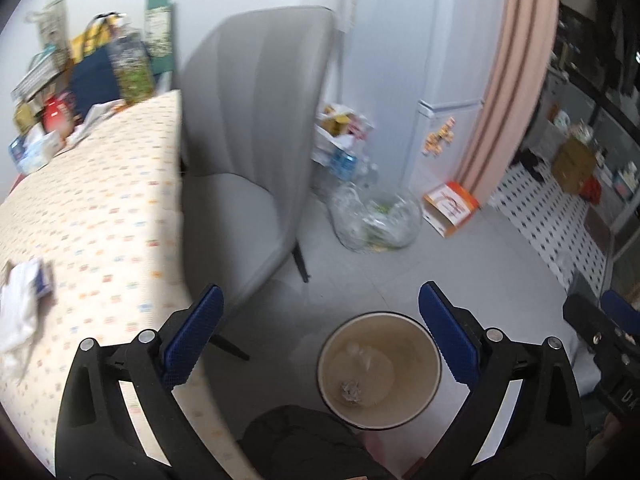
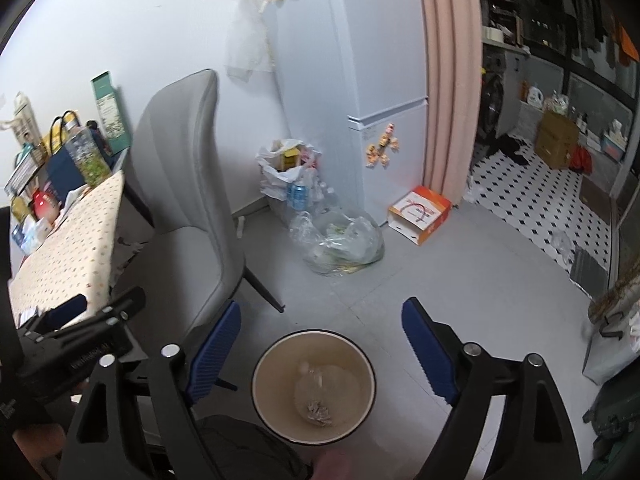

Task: Collect trash
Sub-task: 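Open the left tool over the bin to drop the plastic bag, then move both open tools back over the remaining trash on the table, then close the left tool on the silver blister pack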

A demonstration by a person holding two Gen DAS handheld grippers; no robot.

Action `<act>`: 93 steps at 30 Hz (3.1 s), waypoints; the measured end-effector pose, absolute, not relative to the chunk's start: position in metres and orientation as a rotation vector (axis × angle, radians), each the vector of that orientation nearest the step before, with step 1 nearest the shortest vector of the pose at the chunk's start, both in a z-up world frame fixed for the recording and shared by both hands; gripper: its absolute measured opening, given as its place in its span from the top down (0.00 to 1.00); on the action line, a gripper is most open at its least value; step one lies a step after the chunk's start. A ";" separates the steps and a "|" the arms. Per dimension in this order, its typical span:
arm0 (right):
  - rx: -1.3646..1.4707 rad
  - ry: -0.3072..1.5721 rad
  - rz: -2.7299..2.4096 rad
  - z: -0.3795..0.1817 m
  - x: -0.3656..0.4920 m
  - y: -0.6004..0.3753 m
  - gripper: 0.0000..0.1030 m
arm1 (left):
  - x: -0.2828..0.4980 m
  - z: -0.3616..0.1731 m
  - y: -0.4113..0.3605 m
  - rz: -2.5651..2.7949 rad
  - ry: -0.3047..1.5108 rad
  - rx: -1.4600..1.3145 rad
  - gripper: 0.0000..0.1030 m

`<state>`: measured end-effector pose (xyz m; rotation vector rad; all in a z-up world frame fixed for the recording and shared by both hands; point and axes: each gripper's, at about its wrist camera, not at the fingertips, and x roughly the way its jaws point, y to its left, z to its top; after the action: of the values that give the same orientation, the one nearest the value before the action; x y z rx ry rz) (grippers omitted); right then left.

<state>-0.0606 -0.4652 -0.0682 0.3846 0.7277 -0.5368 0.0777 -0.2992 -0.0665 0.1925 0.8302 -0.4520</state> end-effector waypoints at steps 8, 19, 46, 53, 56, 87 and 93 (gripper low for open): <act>0.330 0.700 -0.489 -0.050 -0.042 -0.414 0.08 | 0.081 -0.045 -0.222 -0.342 0.781 0.108 0.06; 0.230 0.671 -0.376 -0.022 -0.003 -0.331 0.08 | 0.086 -0.033 -0.110 -0.186 0.748 -0.013 0.06; 0.124 0.688 -0.115 -0.011 0.057 -0.194 0.08 | 0.104 -0.045 0.073 0.116 0.737 -0.166 0.06; 0.102 0.716 -0.035 -0.015 0.073 -0.163 0.09 | 0.111 -0.055 0.102 0.170 0.760 -0.179 0.06; 0.095 0.728 -0.013 -0.019 0.079 -0.151 0.10 | 0.115 -0.061 0.114 0.186 0.774 -0.188 0.07; -0.003 0.823 0.114 -0.052 0.126 -0.070 0.10 | 0.140 -0.091 0.169 0.232 0.854 -0.264 0.94; -0.028 0.857 0.137 -0.063 0.124 -0.056 0.28 | 0.127 -0.087 0.179 0.247 0.831 -0.285 0.94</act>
<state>0.1241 -0.0563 -0.0631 -0.0276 0.8573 0.1373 0.1267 0.1787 -0.0867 -0.2847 0.8308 0.2473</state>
